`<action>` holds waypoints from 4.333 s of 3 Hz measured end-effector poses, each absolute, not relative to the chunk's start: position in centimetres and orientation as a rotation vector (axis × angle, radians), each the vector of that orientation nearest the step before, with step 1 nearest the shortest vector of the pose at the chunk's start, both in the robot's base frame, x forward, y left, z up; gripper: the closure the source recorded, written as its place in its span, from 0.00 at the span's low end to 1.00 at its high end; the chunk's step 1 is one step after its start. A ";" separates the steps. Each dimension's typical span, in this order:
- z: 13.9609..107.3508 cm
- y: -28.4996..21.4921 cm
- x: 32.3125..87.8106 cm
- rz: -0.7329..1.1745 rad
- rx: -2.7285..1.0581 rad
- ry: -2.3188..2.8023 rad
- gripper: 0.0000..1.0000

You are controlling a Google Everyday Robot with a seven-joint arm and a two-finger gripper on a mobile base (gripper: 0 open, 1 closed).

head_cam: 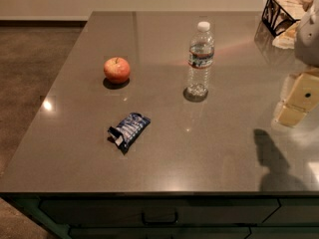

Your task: Knock water bottle over

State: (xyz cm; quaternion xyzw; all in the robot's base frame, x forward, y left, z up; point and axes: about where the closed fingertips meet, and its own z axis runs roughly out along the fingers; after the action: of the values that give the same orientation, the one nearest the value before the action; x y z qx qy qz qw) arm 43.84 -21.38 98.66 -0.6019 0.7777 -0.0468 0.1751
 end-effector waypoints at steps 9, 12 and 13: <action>93.7 -14.8 62.5 0.156 -0.948 2.043 0.00; 92.8 -12.2 63.8 0.332 -0.915 1.979 0.41; 93.2 -11.5 64.0 0.359 -0.933 1.979 0.64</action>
Offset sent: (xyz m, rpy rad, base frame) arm 0.0504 -0.0024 0.0044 -0.0153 -0.0683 -0.1217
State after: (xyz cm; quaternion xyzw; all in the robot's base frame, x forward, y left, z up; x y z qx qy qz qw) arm 63.98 -11.50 93.15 -0.3769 0.7988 0.1449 0.4460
